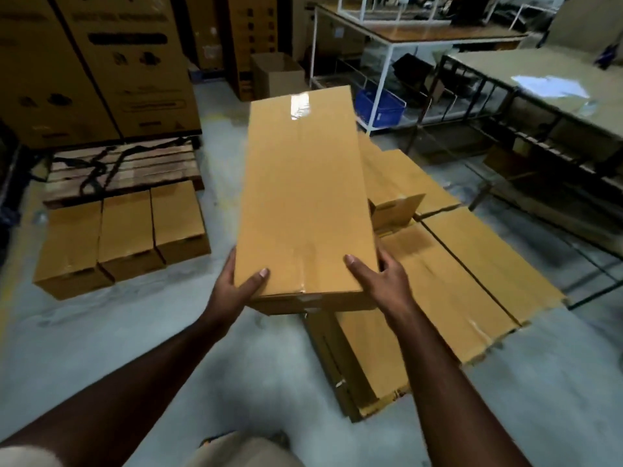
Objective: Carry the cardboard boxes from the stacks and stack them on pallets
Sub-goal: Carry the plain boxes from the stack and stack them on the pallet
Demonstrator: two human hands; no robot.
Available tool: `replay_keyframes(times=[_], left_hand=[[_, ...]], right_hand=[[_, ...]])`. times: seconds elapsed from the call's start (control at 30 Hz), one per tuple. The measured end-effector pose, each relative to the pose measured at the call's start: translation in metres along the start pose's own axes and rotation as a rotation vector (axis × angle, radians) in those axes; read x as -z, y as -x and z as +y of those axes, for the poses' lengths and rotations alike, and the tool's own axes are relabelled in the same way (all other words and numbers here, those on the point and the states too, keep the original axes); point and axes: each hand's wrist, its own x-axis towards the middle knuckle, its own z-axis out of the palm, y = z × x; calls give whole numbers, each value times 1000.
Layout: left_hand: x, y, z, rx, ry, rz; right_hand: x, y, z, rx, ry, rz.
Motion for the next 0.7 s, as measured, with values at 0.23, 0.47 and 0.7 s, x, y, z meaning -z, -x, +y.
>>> replay_keyframes(times=[0.23, 0.47, 0.7], left_hand=[[-130, 2, -12, 18, -55, -167], [-271, 14, -17, 36, -39, -178], [-438, 26, -10, 66, -73, -179]], right_hand=[[116, 20, 51, -46, -36, 154], [245, -6, 114, -44, -38, 174], [402, -44, 163, -66, -28, 132]])
